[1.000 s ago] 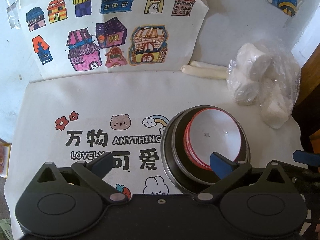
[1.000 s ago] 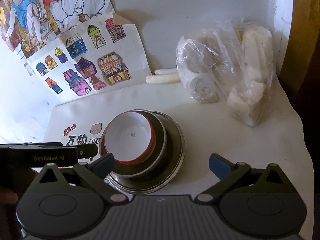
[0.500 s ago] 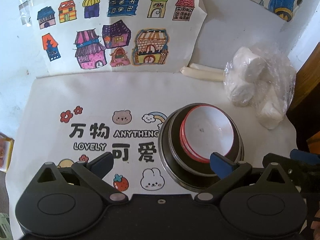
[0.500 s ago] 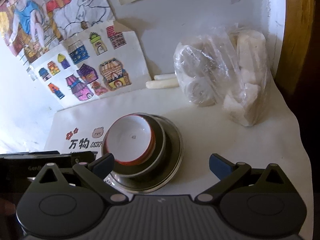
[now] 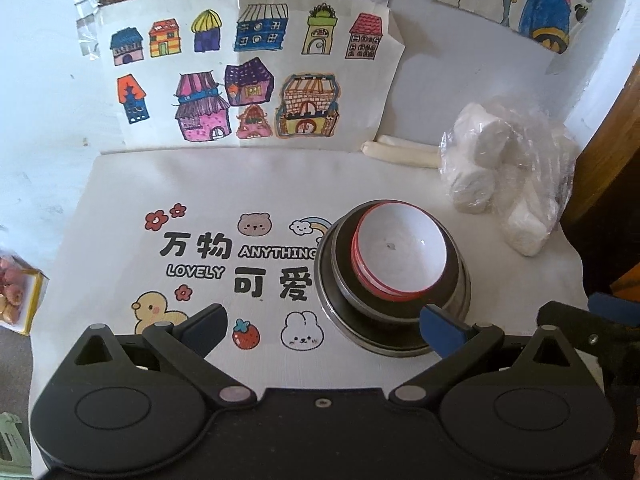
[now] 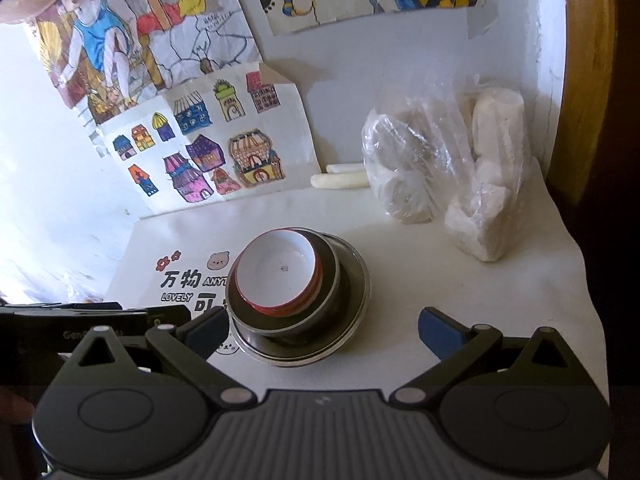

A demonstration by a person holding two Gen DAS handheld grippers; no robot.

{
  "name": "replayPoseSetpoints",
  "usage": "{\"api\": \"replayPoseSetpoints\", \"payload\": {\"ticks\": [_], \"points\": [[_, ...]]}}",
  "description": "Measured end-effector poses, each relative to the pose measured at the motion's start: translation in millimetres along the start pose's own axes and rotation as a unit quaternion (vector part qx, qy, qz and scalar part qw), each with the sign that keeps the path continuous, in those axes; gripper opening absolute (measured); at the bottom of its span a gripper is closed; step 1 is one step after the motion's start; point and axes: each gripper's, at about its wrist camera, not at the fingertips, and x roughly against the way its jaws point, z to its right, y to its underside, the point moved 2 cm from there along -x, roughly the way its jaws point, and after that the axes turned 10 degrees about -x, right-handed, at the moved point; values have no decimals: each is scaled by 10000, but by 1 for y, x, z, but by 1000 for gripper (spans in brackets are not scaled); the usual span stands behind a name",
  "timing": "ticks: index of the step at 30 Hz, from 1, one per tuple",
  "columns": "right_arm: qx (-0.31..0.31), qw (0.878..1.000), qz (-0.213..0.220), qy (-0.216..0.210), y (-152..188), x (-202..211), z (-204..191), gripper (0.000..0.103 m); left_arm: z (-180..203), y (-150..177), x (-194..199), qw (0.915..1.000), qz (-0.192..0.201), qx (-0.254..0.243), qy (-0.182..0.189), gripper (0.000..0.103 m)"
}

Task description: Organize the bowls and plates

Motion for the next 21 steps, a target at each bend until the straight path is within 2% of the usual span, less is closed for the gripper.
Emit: {"api": "replayPoseSetpoints", "payload": {"ticks": [11,21], "points": [[6,9998,149,-160,10,28,17,103,13,15,25,9993,278,94,-229,102],[240,9992,80,-302,24,42,10,103,14,39,49,9982,397,236,-374,102]]}}
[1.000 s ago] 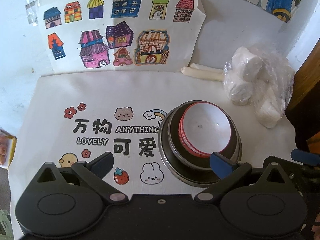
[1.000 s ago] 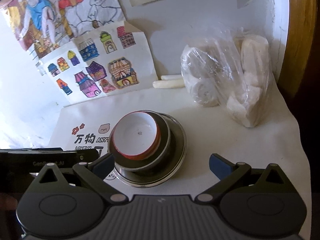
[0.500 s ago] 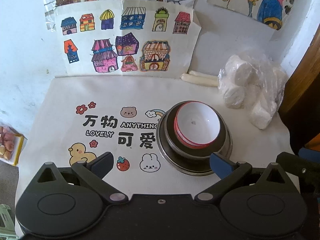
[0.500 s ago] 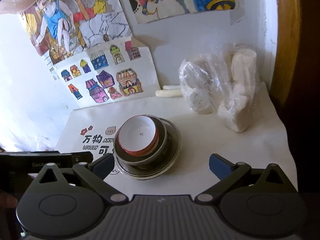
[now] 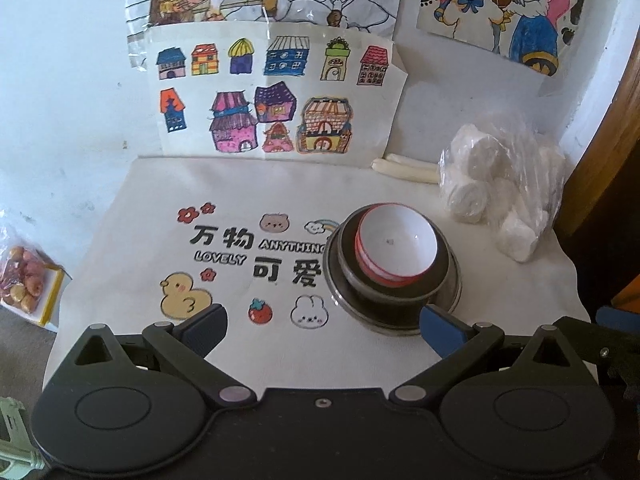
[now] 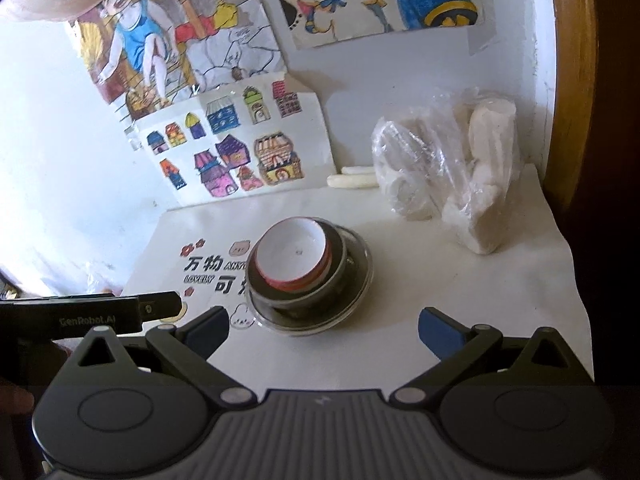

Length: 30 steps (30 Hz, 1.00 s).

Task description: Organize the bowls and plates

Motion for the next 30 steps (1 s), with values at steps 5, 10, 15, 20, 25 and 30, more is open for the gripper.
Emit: {"api": "replayPoseSetpoints", "payload": {"ticks": [5,10,15,20,25,30], "points": [[-36,10000,4,-24,6,5,-3,103,-4,8,9,10000,0,-8,-47,102],[-58,10000,-4,-16,14,6,-8,103,-8,13,12,10000,-5,-79,-31,102],[-123,9999,52,95,20,8,-13,103,-13,18,11,9998,-20,-161,75,102],[-237,9992,91,301,27,9,-21,103,-19,24,10,9991,-51,-321,272,102],[-438,9974,195,542,37,14,-31,103,-25,26,12,9971,-59,-577,486,102],[-669,9944,349,737,47,20,-40,103,-33,29,17,9944,-11,-834,646,102]]}}
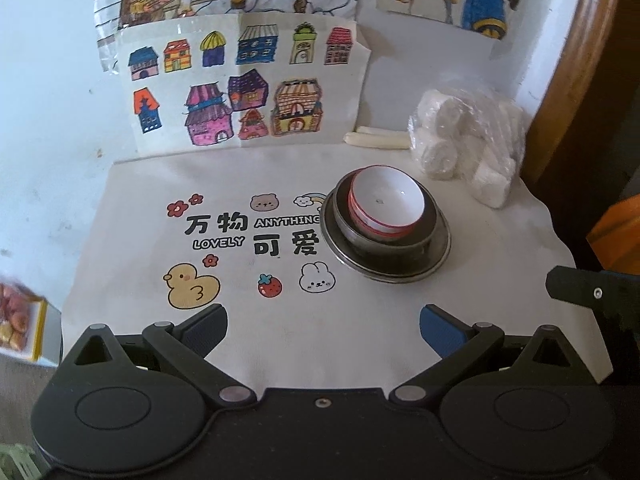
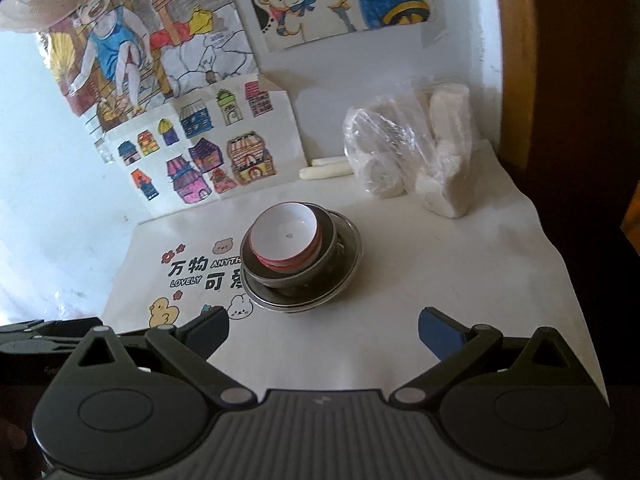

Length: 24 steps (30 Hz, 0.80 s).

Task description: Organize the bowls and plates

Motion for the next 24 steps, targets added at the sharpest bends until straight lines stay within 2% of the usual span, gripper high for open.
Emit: {"api": "replayPoseSetpoints", "payload": {"ticks": [12,24], "points": [[-213,9989,255,320,35,23,-9,103,-14,22,15,9991,97,-309,271,102],[-284,9983,354,373,54,38,-9,103,-19,38,30,9981,164,-485,349,102]]}}
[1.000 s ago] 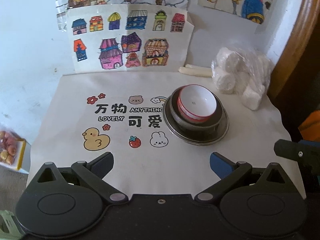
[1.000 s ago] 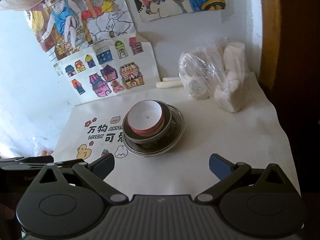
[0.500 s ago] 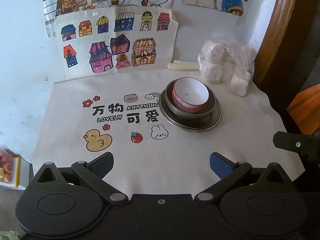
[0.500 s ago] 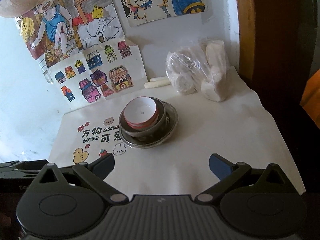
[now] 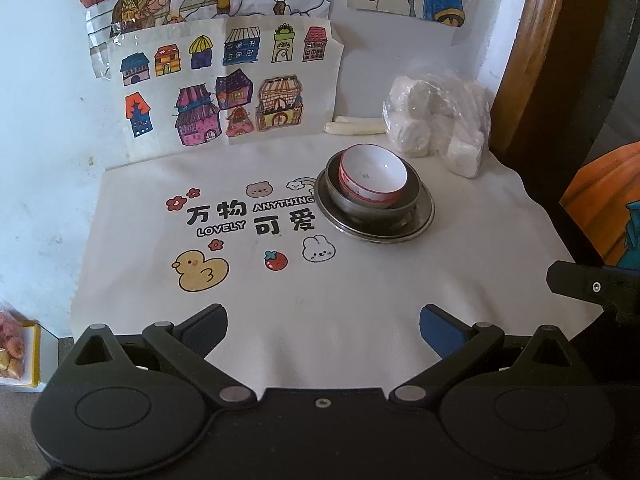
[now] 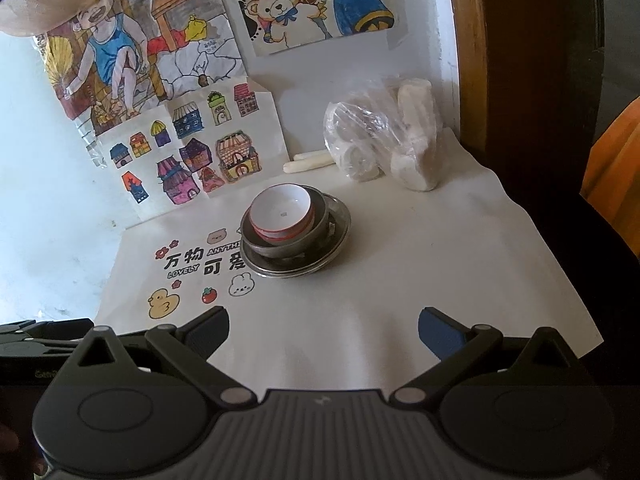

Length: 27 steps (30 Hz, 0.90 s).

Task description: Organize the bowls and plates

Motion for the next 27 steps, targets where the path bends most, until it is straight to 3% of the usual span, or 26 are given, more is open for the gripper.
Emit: {"api": "replayPoseSetpoints", "payload": {"ticks": [27], "points": [[102,9999,52,-68,7,7,-6,103,-2,6,10,9999,92,-45,21,102]]}}
